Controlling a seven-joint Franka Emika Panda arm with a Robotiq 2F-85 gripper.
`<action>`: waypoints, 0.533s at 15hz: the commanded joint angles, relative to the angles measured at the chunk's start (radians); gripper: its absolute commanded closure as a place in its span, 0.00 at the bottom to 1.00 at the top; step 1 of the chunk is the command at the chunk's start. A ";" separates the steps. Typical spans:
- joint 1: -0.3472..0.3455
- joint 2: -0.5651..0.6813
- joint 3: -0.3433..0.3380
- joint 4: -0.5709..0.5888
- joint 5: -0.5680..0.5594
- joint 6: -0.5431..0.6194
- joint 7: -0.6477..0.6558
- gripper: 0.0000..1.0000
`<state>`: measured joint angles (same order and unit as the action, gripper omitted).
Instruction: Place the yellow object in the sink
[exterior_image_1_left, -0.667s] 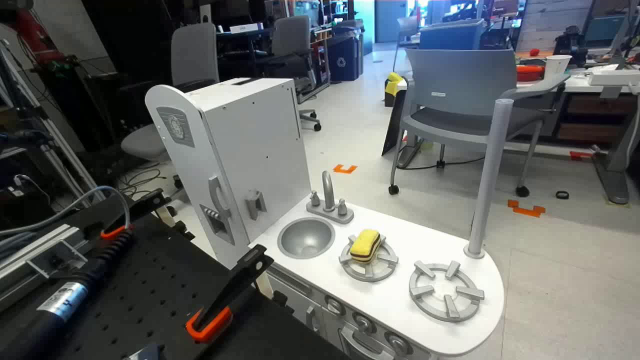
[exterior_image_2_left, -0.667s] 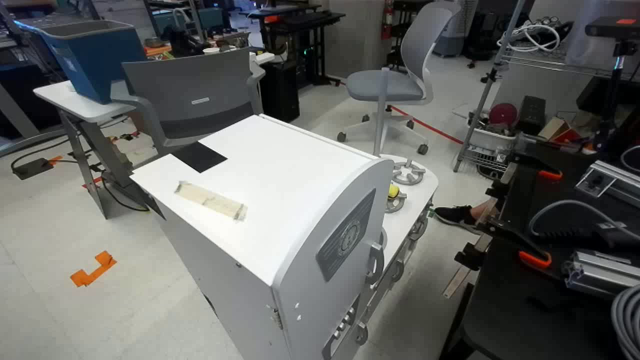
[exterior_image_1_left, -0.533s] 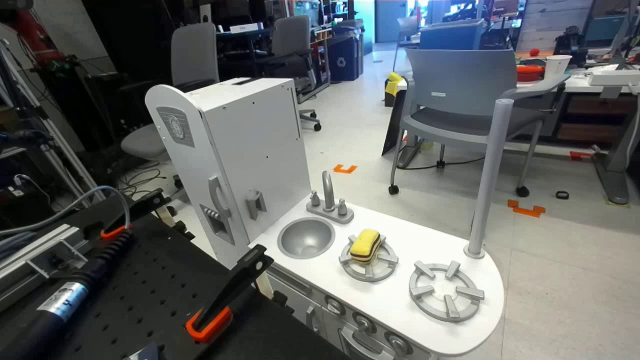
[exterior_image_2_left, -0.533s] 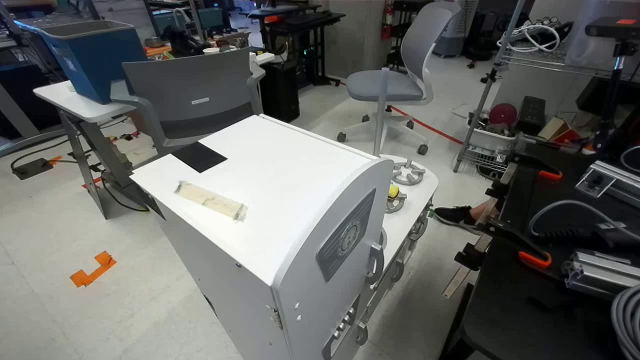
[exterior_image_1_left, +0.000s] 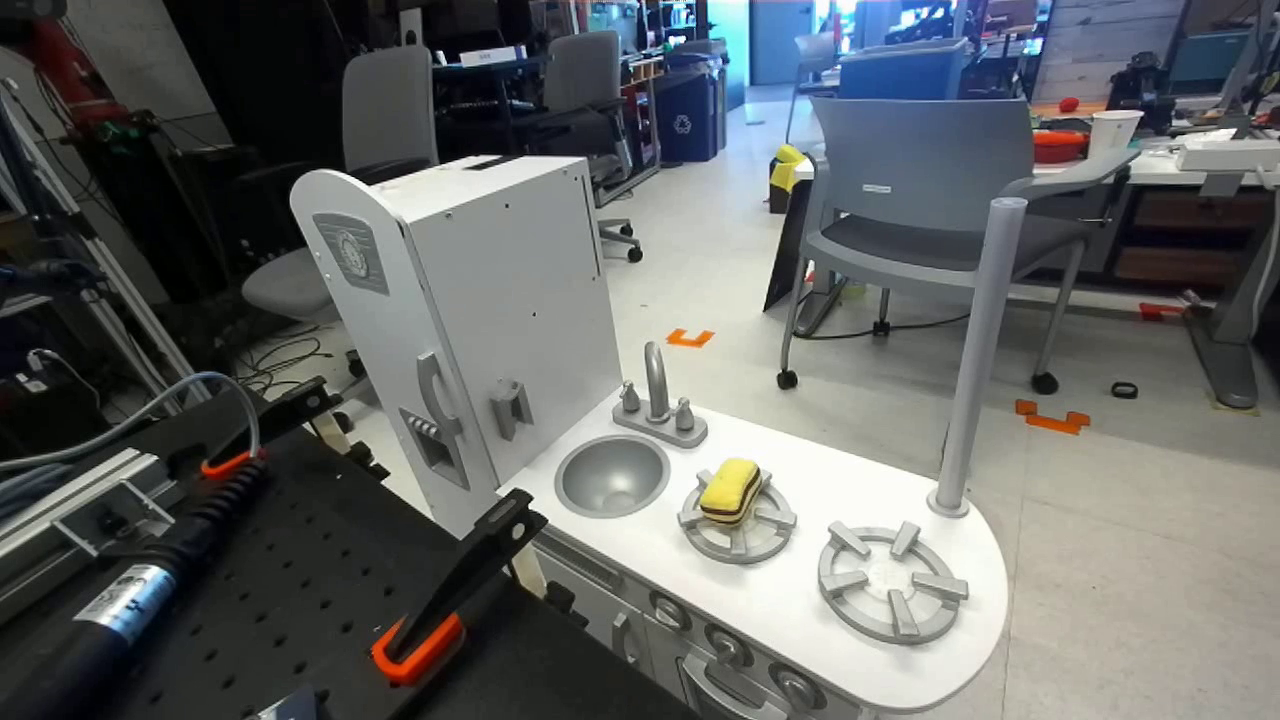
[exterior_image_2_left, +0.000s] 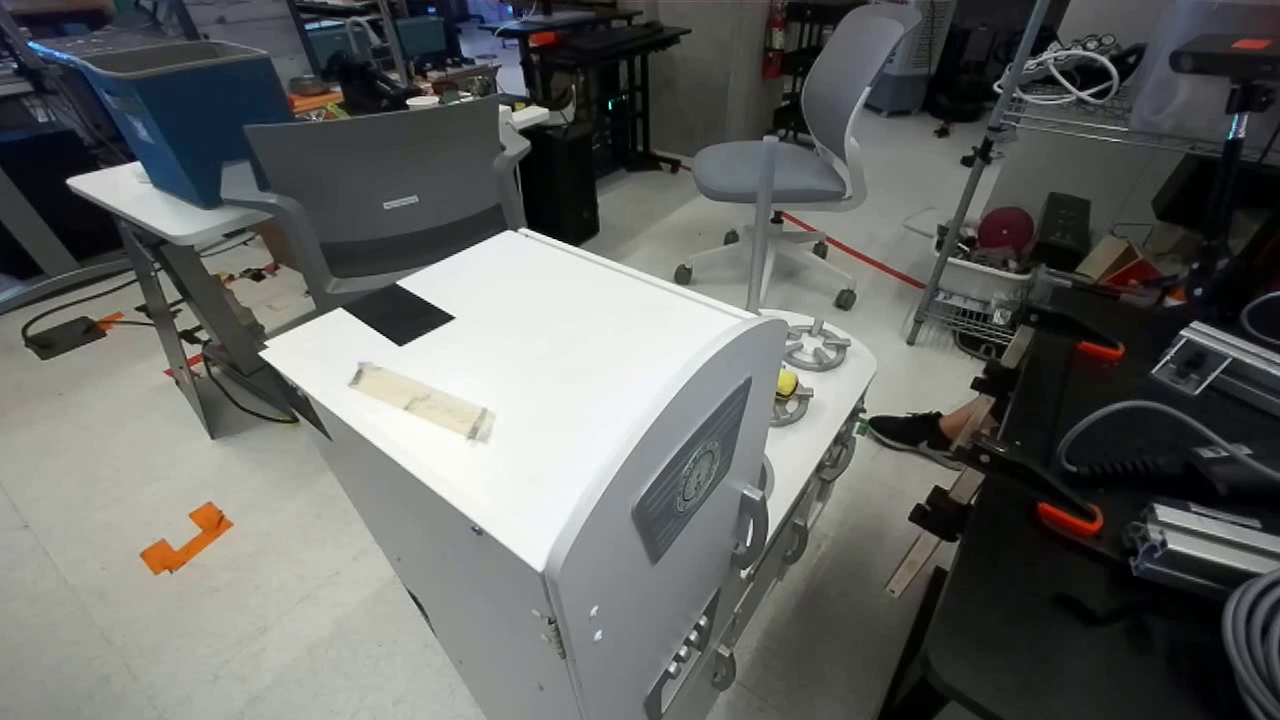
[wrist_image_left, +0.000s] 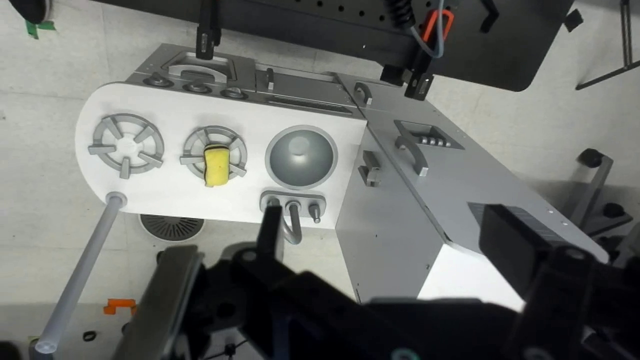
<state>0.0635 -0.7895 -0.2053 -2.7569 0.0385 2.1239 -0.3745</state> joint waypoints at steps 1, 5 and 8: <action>0.005 0.248 -0.024 0.092 -0.005 0.157 -0.045 0.00; 0.014 0.498 -0.058 0.152 -0.037 0.359 -0.024 0.00; -0.049 0.699 -0.005 0.207 -0.052 0.474 -0.003 0.00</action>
<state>0.0512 -0.2873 -0.2407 -2.6347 0.0137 2.5140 -0.3919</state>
